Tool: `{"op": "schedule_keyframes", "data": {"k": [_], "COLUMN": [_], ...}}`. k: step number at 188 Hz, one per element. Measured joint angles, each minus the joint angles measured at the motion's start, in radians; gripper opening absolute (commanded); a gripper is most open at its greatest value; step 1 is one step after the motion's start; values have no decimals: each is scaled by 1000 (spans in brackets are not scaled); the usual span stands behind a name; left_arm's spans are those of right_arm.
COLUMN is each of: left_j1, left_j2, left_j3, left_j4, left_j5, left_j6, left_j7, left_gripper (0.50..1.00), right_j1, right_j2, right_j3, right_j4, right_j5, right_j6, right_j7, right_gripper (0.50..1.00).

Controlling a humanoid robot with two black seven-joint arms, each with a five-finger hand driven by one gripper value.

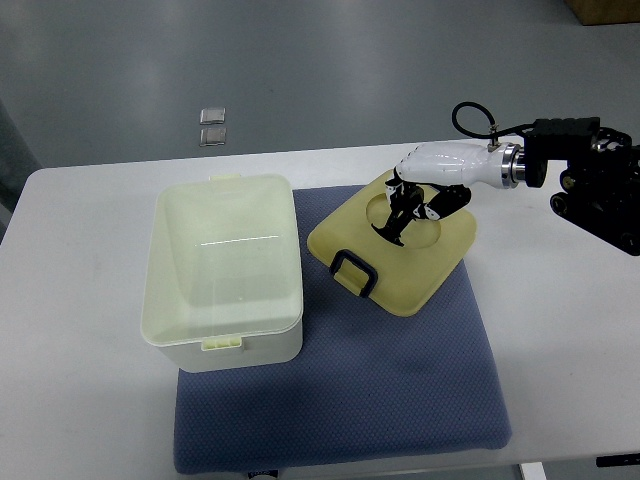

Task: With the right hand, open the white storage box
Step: 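Open the right hand, release the handle, and withdraw the hand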

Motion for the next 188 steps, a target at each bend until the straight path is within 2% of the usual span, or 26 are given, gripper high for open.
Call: {"op": "schedule_keyframes", "data": {"k": [103, 111, 128, 134, 141, 148, 167, 179, 188], "left_j1": [0, 0, 0, 0, 0, 0, 0, 0, 0], "left_j2": [0, 0, 0, 0, 0, 0, 0, 0, 0], "left_j3": [0, 0, 0, 0, 0, 0, 0, 0, 0], "left_j4": [0, 0, 0, 0, 0, 0, 0, 0, 0], "left_j5": [0, 0, 0, 0, 0, 0, 0, 0, 0], "left_j6": [0, 0, 0, 0, 0, 0, 0, 0, 0], "left_j7": [0, 0, 0, 0, 0, 0, 0, 0, 0], "left_gripper": [1000, 1000, 1000, 1000, 1000, 1000, 1000, 1000, 1000], "right_j1": [-36, -37, -41, -42, -42, -43, -44, -44, -45], "right_j2": [25, 28, 29, 29, 29, 29, 30, 31, 31], "right_j3": [-6, -2, 6, 8, 8, 9, 9, 9, 8], "right_j4": [8, 8, 8, 8, 8, 8, 8, 8, 8], "right_j5": [11, 13, 20, 26, 35, 47, 86, 105, 117], "right_j6": [1, 1, 1, 1, 2, 3, 8, 10, 10], "right_j7": [0, 0, 0, 0, 0, 0, 0, 0, 0], "right_gripper": [500, 549, 619, 680, 707, 760, 803, 864, 889]}}
